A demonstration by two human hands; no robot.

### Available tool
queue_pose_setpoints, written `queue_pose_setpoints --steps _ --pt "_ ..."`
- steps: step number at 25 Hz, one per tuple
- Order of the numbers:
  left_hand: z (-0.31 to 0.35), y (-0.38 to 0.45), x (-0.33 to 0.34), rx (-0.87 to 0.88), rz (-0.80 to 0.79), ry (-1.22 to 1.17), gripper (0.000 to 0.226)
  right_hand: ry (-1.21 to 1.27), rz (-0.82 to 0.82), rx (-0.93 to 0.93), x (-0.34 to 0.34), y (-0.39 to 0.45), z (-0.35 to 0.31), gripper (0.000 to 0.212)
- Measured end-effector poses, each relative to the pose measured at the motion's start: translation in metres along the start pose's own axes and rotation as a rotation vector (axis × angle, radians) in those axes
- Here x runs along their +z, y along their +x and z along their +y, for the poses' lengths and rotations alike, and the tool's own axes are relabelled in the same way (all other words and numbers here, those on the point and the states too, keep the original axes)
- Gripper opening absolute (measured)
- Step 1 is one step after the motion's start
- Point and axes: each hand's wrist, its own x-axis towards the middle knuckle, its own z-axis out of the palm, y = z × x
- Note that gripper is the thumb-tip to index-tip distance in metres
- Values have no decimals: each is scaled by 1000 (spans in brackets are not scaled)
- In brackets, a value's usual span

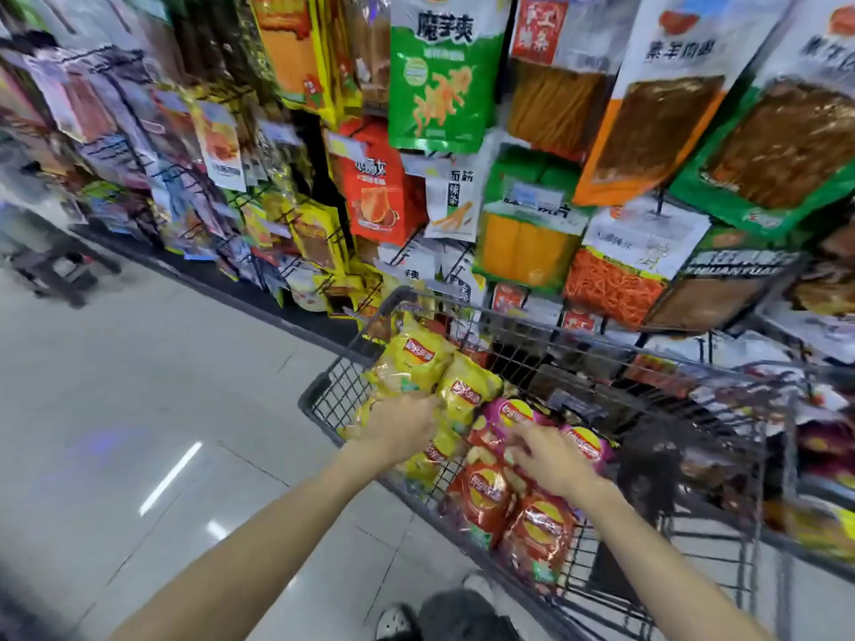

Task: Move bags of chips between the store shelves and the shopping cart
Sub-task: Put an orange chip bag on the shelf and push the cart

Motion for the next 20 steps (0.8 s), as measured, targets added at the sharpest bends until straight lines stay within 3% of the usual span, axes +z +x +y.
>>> queue_pose_setpoints --steps 4,10,20 --pt "22 49 42 104 -225 13 39 117 -80 144 33 0 46 21" --pt "35 97 105 102 -431 84 39 177 -263 337 79 20 101 39" --pt "8 124 221 -21 -786 3 74 331 -428 389 157 49 125 40"
